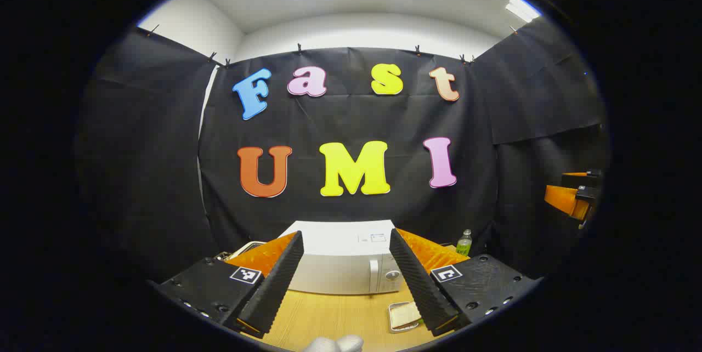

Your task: Open the microwave oven with the left hand, put the food in, and close the microwave oven.

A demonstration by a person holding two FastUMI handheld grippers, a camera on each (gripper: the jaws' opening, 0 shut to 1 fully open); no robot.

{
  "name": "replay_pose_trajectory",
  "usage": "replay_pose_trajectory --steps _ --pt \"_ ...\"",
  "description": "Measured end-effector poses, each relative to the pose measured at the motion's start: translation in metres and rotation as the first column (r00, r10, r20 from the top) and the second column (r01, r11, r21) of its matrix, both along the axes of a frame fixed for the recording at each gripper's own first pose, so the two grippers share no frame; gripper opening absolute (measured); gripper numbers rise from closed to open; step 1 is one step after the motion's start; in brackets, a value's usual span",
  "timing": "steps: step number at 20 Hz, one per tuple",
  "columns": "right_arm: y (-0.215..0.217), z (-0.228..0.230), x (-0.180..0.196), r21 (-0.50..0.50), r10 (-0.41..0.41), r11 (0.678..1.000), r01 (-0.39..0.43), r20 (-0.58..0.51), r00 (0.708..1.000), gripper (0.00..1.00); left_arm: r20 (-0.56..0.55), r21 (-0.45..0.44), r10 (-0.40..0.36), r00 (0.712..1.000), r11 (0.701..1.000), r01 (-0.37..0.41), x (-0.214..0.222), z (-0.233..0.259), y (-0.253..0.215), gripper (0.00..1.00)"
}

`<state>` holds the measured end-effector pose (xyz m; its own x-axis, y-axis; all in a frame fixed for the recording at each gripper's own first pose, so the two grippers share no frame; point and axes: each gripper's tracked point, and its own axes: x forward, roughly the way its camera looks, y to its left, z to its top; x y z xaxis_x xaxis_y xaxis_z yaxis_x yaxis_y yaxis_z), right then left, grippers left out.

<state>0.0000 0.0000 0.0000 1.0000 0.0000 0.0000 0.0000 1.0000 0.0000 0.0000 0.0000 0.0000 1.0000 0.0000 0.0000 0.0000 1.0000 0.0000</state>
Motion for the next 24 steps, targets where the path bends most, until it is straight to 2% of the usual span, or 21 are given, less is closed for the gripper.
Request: replay_pose_trajectory --steps 1,6,7,8,14,15,17,21,22,23,24 --pt "0.001 -0.001 0.0 0.007 0.004 1.0 -0.004 -0.006 1.0 0.96 -0.001 0.004 -0.003 1.0 1.0 0.003 0.0 0.0 -0.002 0.96" --pt "0.002 0.002 0.0 0.01 0.012 1.0 -0.012 -0.006 1.0 0.96 -0.021 0.001 -0.019 1.0 1.0 0.019 -0.004 -0.001 -0.008 0.96" --pt "0.005 0.001 0.001 0.01 0.017 1.0 -0.017 -0.011 1.0 1.0 -0.03 0.0 -0.019 0.999 1.0 0.019 -0.004 -0.003 -0.008 0.96" --pt "0.007 0.0 0.001 0.014 0.024 1.0 -0.023 -0.014 1.0 0.96 -0.033 0.003 -0.01 0.999 1.0 0.01 -0.006 -0.005 -0.008 0.96" --pt "0.005 -0.003 0.002 0.032 0.038 0.999 -0.037 -0.021 0.999 0.96 -0.036 0.016 0.025 0.999 1.0 -0.024 -0.001 -0.014 -0.003 0.96" --pt "0.005 -0.003 0.003 0.028 0.038 0.999 -0.038 -0.024 0.999 0.96 -0.042 0.015 0.027 0.999 1.0 -0.026 0.0 -0.016 -0.003 1.0" --pt "0.005 -0.001 0.004 0.022 0.045 0.999 -0.045 -0.024 0.999 0.96 -0.049 0.015 0.026 0.998 1.0 -0.025 0.001 -0.021 -0.004 0.96" --pt "0.006 0.005 0.007 0.014 0.052 0.999 -0.052 0.003 0.999 0.96 -0.061 0.04 0.03 0.998 0.999 -0.028 0.011 -0.04 -0.001 0.96" --pt "0.006 0.005 0.009 0.016 0.053 0.998 -0.053 0.003 0.999 1.0 -0.06 0.046 0.031 0.998 0.999 -0.028 0.016 -0.045 -0.002 0.96" --pt "0.005 0.005 0.01 0.02 0.054 0.998 -0.054 -0.002 0.999 0.96 -0.058 0.05 0.028 0.998 0.998 -0.025 0.023 -0.053 -0.003 0.96" --pt "0.004 0.005 0.011 0.026 0.052 0.998 -0.052 -0.007 0.999 0.96 -0.059 0.05 0.021 0.998 0.999 -0.018 0.032 -0.064 -0.006 0.96"
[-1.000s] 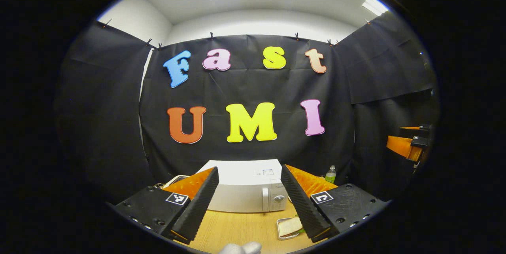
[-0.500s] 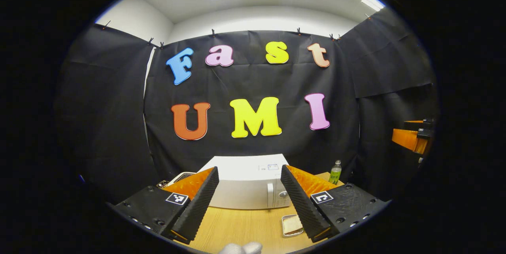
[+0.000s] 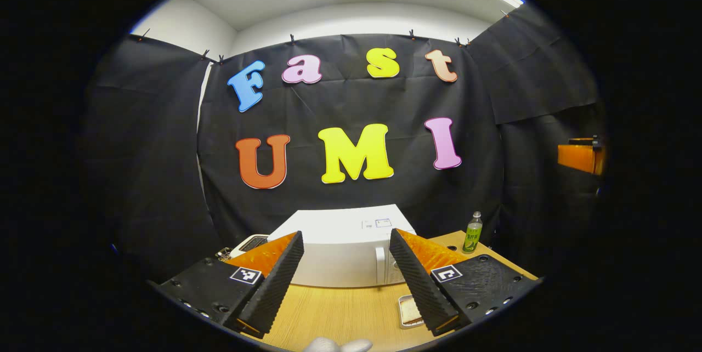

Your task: Open the microwave oven with the left hand, put the food in, and close the microwave oven.

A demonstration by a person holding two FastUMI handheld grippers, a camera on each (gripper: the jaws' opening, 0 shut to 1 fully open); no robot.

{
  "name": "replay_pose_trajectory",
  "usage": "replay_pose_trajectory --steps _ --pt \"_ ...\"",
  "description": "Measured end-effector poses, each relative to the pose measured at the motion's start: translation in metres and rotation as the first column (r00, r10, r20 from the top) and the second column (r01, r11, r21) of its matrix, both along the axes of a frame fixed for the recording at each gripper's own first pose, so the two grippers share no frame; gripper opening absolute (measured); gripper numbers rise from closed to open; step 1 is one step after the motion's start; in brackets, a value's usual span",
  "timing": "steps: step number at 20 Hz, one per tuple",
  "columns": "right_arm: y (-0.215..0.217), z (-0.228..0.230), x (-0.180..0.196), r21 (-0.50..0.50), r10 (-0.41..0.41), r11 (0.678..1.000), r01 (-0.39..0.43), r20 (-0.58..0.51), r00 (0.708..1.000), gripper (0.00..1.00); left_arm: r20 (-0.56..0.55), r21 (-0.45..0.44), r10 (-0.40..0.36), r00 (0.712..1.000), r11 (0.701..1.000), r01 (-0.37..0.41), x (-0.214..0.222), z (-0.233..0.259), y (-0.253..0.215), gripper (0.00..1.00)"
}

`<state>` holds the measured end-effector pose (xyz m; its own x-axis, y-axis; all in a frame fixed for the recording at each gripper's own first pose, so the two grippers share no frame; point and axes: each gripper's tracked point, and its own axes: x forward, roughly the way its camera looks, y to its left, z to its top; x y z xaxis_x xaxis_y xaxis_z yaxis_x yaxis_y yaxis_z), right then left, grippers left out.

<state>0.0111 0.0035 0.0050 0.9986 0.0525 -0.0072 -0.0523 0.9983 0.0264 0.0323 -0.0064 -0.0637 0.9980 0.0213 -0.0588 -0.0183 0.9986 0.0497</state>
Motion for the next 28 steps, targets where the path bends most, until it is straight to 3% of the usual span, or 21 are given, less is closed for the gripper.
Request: replay_pose_trajectory --steps 6,8,9,12,14,15,17,18,19,20,22,24,26,27,28 --pt "-0.024 0.007 0.001 -0.007 -0.06 0.998 0.06 -0.019 0.998 1.0 -0.078 -0.021 -0.047 0.996 0.999 0.045 0.067 -0.085 -0.022 0.96" --pt "-0.033 0.007 -0.002 -0.037 -0.085 0.996 0.084 -0.028 0.996 0.96 -0.074 -0.002 -0.071 0.995 0.997 0.071 0.095 -0.11 -0.035 1.0" --pt "-0.037 0.006 -0.004 -0.05 -0.102 0.994 0.1 -0.036 0.994 0.96 -0.076 0.006 -0.084 0.994 0.996 0.084 0.11 -0.121 -0.043 0.96" --pt "-0.047 -0.003 -0.011 -0.042 -0.155 0.987 0.152 -0.058 0.986 0.96 -0.135 -0.006 -0.104 0.985 0.995 0.104 0.148 -0.17 -0.062 0.96" --pt "-0.052 -0.013 -0.017 -0.035 -0.182 0.983 0.18 -0.086 0.979 0.96 -0.163 -0.007 -0.11 0.981 0.994 0.11 0.169 -0.196 -0.071 0.95" --pt "-0.058 -0.017 -0.019 -0.036 -0.201 0.98 0.198 -0.098 0.975 1.0 -0.159 -0.007 -0.11 0.981 0.994 0.11 0.178 -0.204 -0.075 0.95" --pt "-0.067 -0.025 -0.023 -0.038 -0.237 0.971 0.234 -0.121 0.964 0.96 -0.158 0.008 -0.094 0.983 0.995 0.097 0.191 -0.215 -0.073 0.92" --pt "-0.069 -0.029 -0.026 -0.037 -0.249 0.968 0.246 -0.133 0.959 1.0 -0.165 0.007 -0.082 0.983 0.996 0.084 0.196 -0.222 -0.071 0.9" --pt "-0.07 -0.033 -0.028 -0.037 -0.257 0.966 0.255 -0.143 0.956 0.96 -0.173 -0.005 -0.083 0.981 0.996 0.084 0.201 -0.228 -0.07 0.83" --pt "-0.069 -0.036 -0.03 -0.035 -0.26 0.966 0.257 -0.152 0.954 1.0 -0.178 -0.009 -0.075 0.981 0.997 0.075 0.204 -0.234 -0.068 0.88" --pt "-0.064 -0.046 -0.031 -0.023 -0.259 0.966 0.259 -0.165 0.952 0.96 -0.182 -0.015 -0.072 0.981 0.997 0.07 0.208 -0.239 -0.064 0.8" --pt "-0.051 -0.058 -0.033 0.024 -0.239 0.969 0.248 -0.186 0.953 1.0 -0.19 -0.01 -0.058 0.98 0.998 0.058 0.209 -0.244 -0.056 0.7" --pt "-0.042 -0.071 -0.033 0.058 -0.217 0.971 0.233 -0.208 0.954 0.96 -0.168 -0.005 -0.078 0.983 0.997 0.078 0.212 -0.241 -0.06 0.75" --pt "-0.042 -0.077 -0.032 0.059 -0.213 0.971 0.231 -0.222 0.951 1.0 -0.165 -0.021 -0.099 0.981 0.995 0.097 0.21 -0.24 -0.064 0.69" --pt "-0.043 -0.081 -0.032 0.058 -0.211 0.971 0.23 -0.23 0.95 1.0 -0.169 -0.053 -0.133 0.977 0.991 0.126 0.21 -0.241 -0.071 0.47"
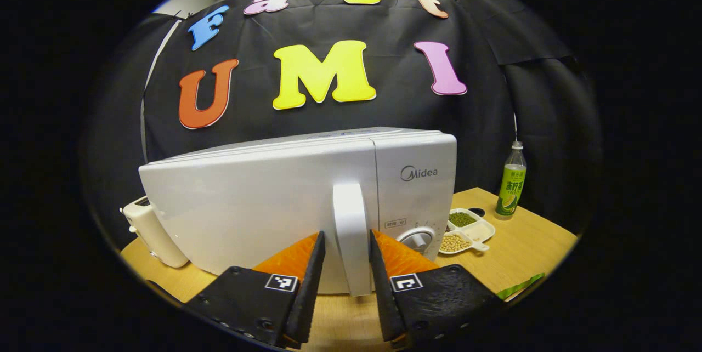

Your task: Open the microwave oven with the left hand, put the food in, and close the microwave oven.

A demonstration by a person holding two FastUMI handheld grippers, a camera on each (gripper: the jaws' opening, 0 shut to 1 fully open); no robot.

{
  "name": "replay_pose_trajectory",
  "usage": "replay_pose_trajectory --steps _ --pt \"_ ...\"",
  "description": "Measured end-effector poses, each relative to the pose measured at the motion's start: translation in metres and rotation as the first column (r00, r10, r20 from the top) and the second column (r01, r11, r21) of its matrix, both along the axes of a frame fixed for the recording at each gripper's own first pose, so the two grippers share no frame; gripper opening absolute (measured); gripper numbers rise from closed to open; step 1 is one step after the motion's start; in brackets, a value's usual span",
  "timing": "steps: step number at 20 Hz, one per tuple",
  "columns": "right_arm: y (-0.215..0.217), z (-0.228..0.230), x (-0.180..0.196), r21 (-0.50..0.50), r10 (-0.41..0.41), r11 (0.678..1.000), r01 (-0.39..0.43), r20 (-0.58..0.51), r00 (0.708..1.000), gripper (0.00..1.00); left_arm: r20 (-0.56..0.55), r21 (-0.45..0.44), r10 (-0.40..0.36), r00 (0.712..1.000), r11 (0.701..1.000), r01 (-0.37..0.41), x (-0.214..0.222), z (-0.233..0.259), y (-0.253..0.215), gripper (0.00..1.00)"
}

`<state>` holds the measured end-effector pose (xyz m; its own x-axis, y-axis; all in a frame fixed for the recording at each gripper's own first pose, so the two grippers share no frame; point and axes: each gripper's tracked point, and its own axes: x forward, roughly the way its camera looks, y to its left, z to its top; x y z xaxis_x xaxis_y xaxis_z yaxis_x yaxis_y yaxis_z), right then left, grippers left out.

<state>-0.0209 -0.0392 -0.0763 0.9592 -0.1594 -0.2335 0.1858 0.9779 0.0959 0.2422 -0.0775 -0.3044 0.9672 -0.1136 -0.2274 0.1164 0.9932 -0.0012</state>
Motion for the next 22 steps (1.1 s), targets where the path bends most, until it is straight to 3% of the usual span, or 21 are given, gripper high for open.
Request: replay_pose_trajectory --steps 2,4,8,11,13,17,18,22 --pt "0.001 0.002 0.0 0.006 0.005 1.0 -0.005 -0.001 1.0 0.96 -0.005 -0.005 0.016 1.0 1.0 -0.016 0.001 0.001 0.002 0.24" --pt "0.001 0.002 0.001 -0.003 0.018 1.0 -0.018 -0.005 1.0 1.0 -0.007 -0.022 0.024 1.0 0.999 -0.024 0.001 0.0 0.001 0.17" --pt "0.004 0.016 0.005 -0.047 0.055 0.997 -0.054 0.022 0.998 0.96 -0.027 -0.022 0.021 0.999 1.0 -0.022 -0.003 0.002 0.002 0.04" --pt "0.009 0.024 0.01 -0.069 0.095 0.993 -0.093 0.029 0.995 1.0 -0.039 -0.036 0.007 0.999 0.999 -0.009 -0.004 0.001 0.001 0.04" --pt "0.015 0.03 0.014 -0.086 0.123 0.989 -0.119 0.038 0.992 0.96 -0.063 -0.036 -0.002 0.998 0.999 0.0 -0.012 -0.001 0.002 0.04" --pt "0.035 0.031 0.021 -0.12 0.199 0.974 -0.193 0.045 0.979 1.0 -0.036 -0.029 -0.02 0.999 0.999 0.019 -0.061 0.001 0.016 0.04" --pt "0.042 0.032 0.021 -0.133 0.223 0.967 -0.216 0.044 0.974 0.96 -0.046 -0.031 -0.022 0.999 0.999 0.021 -0.075 0.001 0.022 0.04" --pt "0.067 0.034 0.024 -0.144 0.312 0.942 -0.302 0.054 0.948 1.0 -0.078 -0.01 0.017 0.997 1.0 -0.018 -0.132 0.002 0.055 0.08"
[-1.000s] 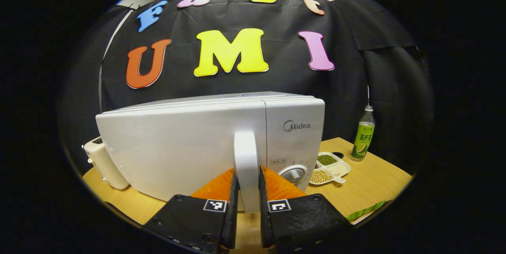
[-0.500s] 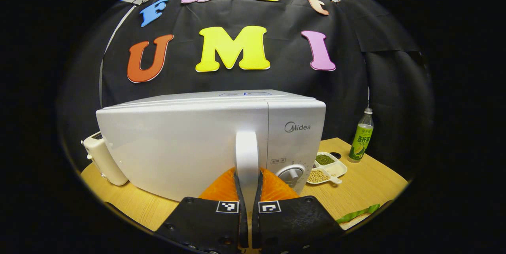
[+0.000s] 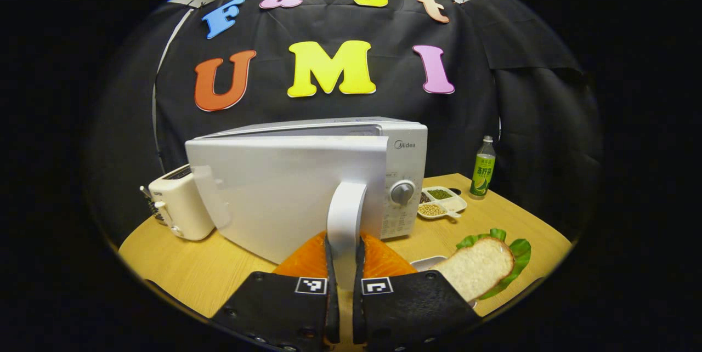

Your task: Open the microwave oven with the left hand, put the food in, and close the microwave oven.

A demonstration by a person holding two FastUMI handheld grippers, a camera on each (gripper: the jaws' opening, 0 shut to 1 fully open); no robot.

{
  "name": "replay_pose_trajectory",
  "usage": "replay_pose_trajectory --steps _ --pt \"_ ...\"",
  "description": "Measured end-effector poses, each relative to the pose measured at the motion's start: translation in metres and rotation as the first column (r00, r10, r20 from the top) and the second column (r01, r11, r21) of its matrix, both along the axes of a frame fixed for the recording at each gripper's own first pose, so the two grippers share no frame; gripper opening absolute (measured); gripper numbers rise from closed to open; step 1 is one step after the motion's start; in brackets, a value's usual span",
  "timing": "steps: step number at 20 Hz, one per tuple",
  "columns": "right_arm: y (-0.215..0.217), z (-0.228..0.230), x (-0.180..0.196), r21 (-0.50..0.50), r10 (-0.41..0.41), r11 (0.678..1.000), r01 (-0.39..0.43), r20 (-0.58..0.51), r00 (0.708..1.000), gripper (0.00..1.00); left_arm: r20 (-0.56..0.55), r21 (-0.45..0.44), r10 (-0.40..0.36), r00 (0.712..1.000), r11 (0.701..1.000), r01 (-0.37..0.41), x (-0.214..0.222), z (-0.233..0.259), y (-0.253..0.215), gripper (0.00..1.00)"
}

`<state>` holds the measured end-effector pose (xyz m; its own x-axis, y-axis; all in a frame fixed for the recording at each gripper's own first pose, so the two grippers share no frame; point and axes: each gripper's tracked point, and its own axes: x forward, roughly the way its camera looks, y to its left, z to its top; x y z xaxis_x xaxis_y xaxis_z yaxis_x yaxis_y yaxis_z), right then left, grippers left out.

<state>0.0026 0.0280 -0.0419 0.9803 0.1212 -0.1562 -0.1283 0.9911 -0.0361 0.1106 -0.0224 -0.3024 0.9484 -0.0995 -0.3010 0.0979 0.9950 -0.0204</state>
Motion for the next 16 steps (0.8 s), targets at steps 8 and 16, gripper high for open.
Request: replay_pose_trajectory --steps 8,16 --pt "0.04 -0.007 0.0 0.024 0.13 0.991 -0.13 -0.014 0.991 1.0 0.029 0.102 0.144 0.989 0.984 -0.146 -0.063 0.022 0.092 0.89" --pt "0.07 -0.024 0.004 0.038 0.193 0.981 -0.191 -0.053 0.98 0.96 0.0 0.168 0.286 0.958 0.945 -0.282 -0.12 0.024 0.183 0.96"
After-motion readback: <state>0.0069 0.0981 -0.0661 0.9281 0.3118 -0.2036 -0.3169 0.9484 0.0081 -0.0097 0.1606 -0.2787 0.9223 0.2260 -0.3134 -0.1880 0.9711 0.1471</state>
